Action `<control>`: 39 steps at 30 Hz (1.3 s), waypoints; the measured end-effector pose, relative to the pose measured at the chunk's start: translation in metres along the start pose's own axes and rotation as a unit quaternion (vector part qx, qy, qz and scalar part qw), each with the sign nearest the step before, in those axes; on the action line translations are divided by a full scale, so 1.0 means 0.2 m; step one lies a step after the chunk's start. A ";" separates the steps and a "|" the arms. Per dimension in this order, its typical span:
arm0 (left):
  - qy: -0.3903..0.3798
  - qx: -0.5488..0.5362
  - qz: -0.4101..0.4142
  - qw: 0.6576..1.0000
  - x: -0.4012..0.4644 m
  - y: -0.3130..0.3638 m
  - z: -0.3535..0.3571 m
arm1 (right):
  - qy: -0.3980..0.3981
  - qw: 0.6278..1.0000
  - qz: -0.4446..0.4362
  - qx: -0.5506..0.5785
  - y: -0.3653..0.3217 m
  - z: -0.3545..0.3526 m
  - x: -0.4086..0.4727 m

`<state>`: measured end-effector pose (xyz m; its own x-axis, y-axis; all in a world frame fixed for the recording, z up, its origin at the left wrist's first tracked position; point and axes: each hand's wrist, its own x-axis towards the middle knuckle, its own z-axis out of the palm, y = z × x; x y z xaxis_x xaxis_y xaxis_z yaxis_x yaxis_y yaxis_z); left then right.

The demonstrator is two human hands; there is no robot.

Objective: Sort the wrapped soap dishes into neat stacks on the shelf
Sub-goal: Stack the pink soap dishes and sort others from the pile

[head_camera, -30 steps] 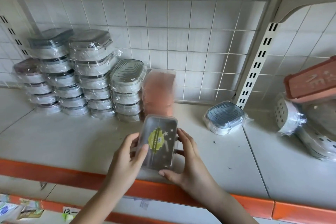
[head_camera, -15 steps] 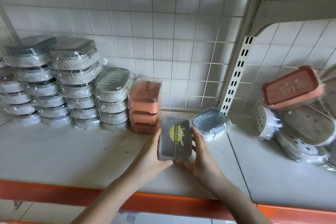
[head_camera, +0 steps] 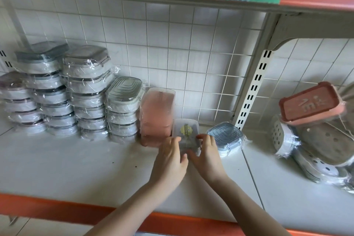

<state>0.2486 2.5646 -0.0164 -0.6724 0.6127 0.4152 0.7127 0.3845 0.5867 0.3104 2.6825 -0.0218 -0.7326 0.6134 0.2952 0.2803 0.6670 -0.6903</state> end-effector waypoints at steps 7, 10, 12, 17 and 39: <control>-0.003 0.090 0.060 0.994 0.00 -0.01 0.02 | 0.034 0.998 0.009 -0.049 -0.04 0.05 0.02; -0.033 0.111 0.059 0.992 0.03 -0.03 0.03 | 0.033 0.996 0.012 -0.083 -0.06 0.05 0.04; -0.044 0.122 0.060 0.990 0.04 -0.04 0.04 | 0.021 0.992 0.005 -0.124 -0.08 0.04 0.05; -0.037 0.125 0.074 0.989 0.04 -0.01 0.05 | 0.013 0.986 -0.006 -0.167 -0.09 -0.07 0.05; -0.072 0.001 0.157 0.985 0.34 0.64 0.35 | 0.220 0.951 0.062 -0.209 0.24 -0.85 -0.12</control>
<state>0.3087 2.7048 0.0384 -0.3837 0.7927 0.4737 0.8817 0.1621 0.4430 0.4473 2.7726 0.0506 -0.3727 0.7542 0.5406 0.6375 0.6315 -0.4414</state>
